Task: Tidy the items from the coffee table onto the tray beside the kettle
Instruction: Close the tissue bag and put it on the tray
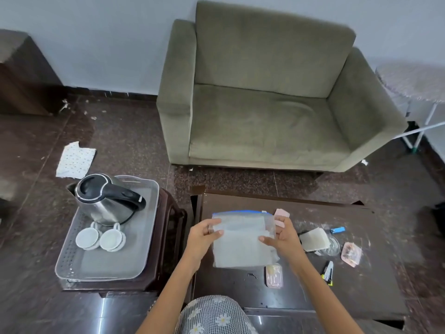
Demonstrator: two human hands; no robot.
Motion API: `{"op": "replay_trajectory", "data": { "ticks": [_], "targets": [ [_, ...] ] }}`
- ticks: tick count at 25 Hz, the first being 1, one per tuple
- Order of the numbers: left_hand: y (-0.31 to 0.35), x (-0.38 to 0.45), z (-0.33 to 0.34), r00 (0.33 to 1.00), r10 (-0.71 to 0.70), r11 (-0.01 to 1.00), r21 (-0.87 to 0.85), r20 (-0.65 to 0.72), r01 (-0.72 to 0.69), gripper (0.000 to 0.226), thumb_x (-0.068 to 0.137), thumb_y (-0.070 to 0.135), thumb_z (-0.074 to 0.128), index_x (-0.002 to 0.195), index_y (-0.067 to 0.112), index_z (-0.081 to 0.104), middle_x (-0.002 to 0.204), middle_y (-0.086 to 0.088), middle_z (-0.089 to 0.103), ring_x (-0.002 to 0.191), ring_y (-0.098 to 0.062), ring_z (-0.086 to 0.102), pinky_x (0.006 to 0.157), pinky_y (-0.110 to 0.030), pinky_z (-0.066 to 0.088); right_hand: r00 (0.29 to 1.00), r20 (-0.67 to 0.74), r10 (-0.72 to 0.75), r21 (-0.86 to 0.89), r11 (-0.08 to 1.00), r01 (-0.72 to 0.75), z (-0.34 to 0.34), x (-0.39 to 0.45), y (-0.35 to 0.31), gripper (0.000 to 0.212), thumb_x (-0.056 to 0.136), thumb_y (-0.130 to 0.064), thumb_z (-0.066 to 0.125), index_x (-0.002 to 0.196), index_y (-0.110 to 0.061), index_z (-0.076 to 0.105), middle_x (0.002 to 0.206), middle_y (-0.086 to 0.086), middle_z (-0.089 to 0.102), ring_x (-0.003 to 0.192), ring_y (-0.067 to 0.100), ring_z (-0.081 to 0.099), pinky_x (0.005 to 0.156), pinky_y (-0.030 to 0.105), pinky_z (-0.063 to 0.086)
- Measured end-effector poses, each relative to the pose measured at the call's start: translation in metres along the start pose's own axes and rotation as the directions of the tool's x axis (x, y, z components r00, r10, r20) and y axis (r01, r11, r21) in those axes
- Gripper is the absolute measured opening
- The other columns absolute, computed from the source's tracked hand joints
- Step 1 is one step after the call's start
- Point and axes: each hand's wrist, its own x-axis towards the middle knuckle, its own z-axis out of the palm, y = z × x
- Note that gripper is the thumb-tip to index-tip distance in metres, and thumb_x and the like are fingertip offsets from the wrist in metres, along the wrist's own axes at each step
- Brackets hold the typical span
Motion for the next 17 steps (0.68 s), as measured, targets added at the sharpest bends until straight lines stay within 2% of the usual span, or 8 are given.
{"op": "replay_trajectory", "data": {
  "ticks": [2,3,5,8,10,12,15,17],
  "targets": [
    [0.007,0.001,-0.005,0.999,0.025,1.000,-0.003,-0.034,-0.025,0.030,0.072,0.004,0.078,0.100,0.015,0.072,0.090,-0.015,0.070,0.084,-0.022,0.067,0.077,-0.020,0.054,1.000,0.017,-0.004,0.019,1.000,0.004,0.001,0.001,-0.003,0.080,0.069,0.013,0.074,0.125,-0.028,0.035,0.104,0.009,0.069,0.088,0.017,0.069,0.073,0.025,0.056],
    [0.008,0.001,-0.007,0.998,0.030,1.000,0.003,-0.057,-0.030,0.033,0.070,0.004,0.080,0.100,0.013,0.073,0.092,-0.016,0.073,0.085,-0.022,0.070,0.079,-0.023,0.055,0.999,0.025,-0.023,0.008,1.000,0.023,0.001,0.003,-0.002,0.079,0.070,0.010,0.074,0.128,-0.028,0.038,0.104,0.007,0.070,0.090,0.018,0.069,0.073,0.024,0.056],
    [0.010,0.001,-0.011,0.993,0.070,0.996,0.056,-0.093,-0.065,0.036,0.066,0.006,0.083,0.100,0.013,0.073,0.088,-0.014,0.075,0.083,-0.021,0.072,0.079,-0.028,0.056,0.997,0.046,-0.065,-0.116,0.991,0.070,0.002,0.002,-0.006,0.056,0.072,-0.002,0.078,0.119,-0.022,0.057,0.107,0.003,0.069,0.091,0.016,0.066,0.073,0.017,0.052],
    [0.015,0.000,-0.013,0.980,0.164,0.964,0.228,-0.110,-0.135,0.024,0.067,0.007,0.082,0.087,0.017,0.075,0.073,-0.006,0.075,0.070,-0.019,0.072,0.062,-0.023,0.057,0.990,0.032,-0.140,-0.384,0.912,0.141,0.007,0.005,-0.004,0.037,0.071,-0.012,0.080,0.106,-0.018,0.071,0.110,-0.003,0.070,0.089,0.009,0.061,0.073,0.010,0.047],
    [0.019,-0.002,-0.013,0.973,0.216,0.929,0.323,-0.077,-0.181,0.013,0.071,0.005,0.078,0.077,0.015,0.076,0.071,-0.007,0.074,0.068,-0.021,0.071,0.056,-0.025,0.055,0.985,-0.027,-0.169,-0.487,0.863,0.135,0.013,0.006,-0.004,0.027,0.070,-0.010,0.080,0.096,-0.012,0.074,0.091,-0.005,0.068,0.081,0.011,0.059,0.068,0.004,0.043],
    [0.018,-0.001,-0.015,0.963,0.262,0.891,0.400,-0.069,-0.214,0.009,0.071,0.007,0.077,0.074,0.015,0.075,0.075,-0.004,0.072,0.070,-0.021,0.068,0.060,-0.030,0.054,0.982,-0.054,-0.182,-0.575,0.810,0.119,0.016,0.006,-0.006,0.015,0.070,-0.012,0.080,0.084,-0.009,0.075,0.079,-0.006,0.058,0.075,0.014,0.057,0.064,0.006,0.040],
    [0.014,0.002,-0.020,0.949,0.309,0.865,0.434,-0.066,-0.251,0.013,0.066,0.008,0.082,0.071,0.016,0.072,0.089,0.003,0.066,0.079,-0.014,0.063,0.069,-0.022,0.048,0.980,0.027,-0.196,-0.658,0.735,0.165,0.014,0.005,-0.012,0.016,0.069,-0.013,0.081,0.069,-0.022,0.067,0.094,-0.001,0.059,0.082,0.007,0.056,0.068,0.014,0.038],
    [0.016,0.001,-0.019,0.955,0.295,0.871,0.415,-0.018,-0.262,0.015,0.066,0.009,0.082,0.070,0.019,0.071,0.093,0.003,0.069,0.083,-0.008,0.064,0.069,-0.019,0.046,0.983,0.117,-0.141,-0.770,0.613,0.180,0.013,0.006,-0.016,0.014,0.070,-0.019,0.078,0.075,-0.020,0.066,0.106,-0.003,0.064,0.097,0.010,0.060,0.074,0.023,0.042]
  ]
}}
